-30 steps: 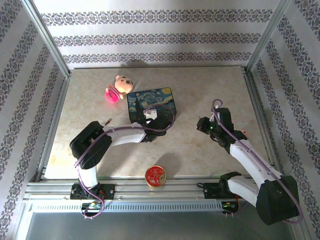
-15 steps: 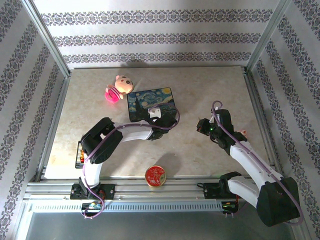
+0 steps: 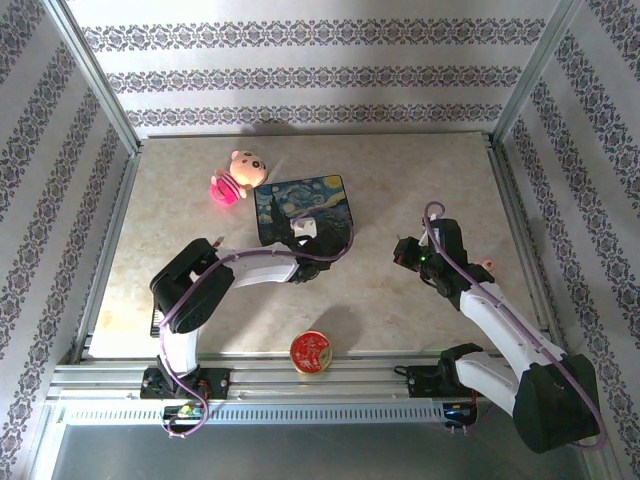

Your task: Unlock a padlock with a key

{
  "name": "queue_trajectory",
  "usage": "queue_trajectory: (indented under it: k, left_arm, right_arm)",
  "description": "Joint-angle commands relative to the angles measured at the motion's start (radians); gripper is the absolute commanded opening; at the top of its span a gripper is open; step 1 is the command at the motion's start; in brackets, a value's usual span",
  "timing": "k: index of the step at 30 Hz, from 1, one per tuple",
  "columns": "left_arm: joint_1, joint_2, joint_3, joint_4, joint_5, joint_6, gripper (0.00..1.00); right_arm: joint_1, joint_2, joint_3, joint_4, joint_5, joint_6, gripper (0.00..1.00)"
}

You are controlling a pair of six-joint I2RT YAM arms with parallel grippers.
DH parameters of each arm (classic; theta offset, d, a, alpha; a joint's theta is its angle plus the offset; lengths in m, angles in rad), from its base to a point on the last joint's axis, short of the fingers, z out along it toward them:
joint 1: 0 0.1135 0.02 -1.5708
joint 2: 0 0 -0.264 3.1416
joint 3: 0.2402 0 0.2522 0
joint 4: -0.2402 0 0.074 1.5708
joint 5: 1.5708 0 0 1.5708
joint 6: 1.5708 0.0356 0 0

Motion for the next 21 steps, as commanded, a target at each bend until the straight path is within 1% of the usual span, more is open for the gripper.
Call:
queue_trajectory:
  k: [1, 9, 12, 15, 16, 21]
  left_arm:
    - [-0.010, -0.021, -0.004, -0.015, 0.006, 0.010, 0.63]
    - [-0.009, 0.046, 0.046, -0.007, 0.012, 0.026, 0.61]
    - [-0.008, 0.067, 0.061, -0.014, 0.007, 0.023, 0.56]
    - [-0.008, 0.076, 0.066, -0.021, 0.003, 0.018, 0.54]
    - [-0.008, 0.075, 0.065, -0.019, 0.001, 0.017, 0.52]
    - [-0.007, 0.072, 0.056, -0.021, 0.000, 0.013, 0.51]
  right_arm:
    - [0.011, -0.010, -0.007, 0.007, 0.020, 0.001, 0.00]
    - [0.012, -0.008, -0.003, 0.007, 0.020, 0.001, 0.00]
    - [0.012, -0.008, -0.002, 0.006, 0.021, 0.000, 0.00]
    - [0.012, -0.009, -0.004, 0.007, 0.019, 0.001, 0.00]
    - [0.013, -0.006, -0.004, 0.007, 0.019, 0.002, 0.00]
    - [0.013, -0.007, -0.008, 0.008, 0.017, 0.003, 0.00]
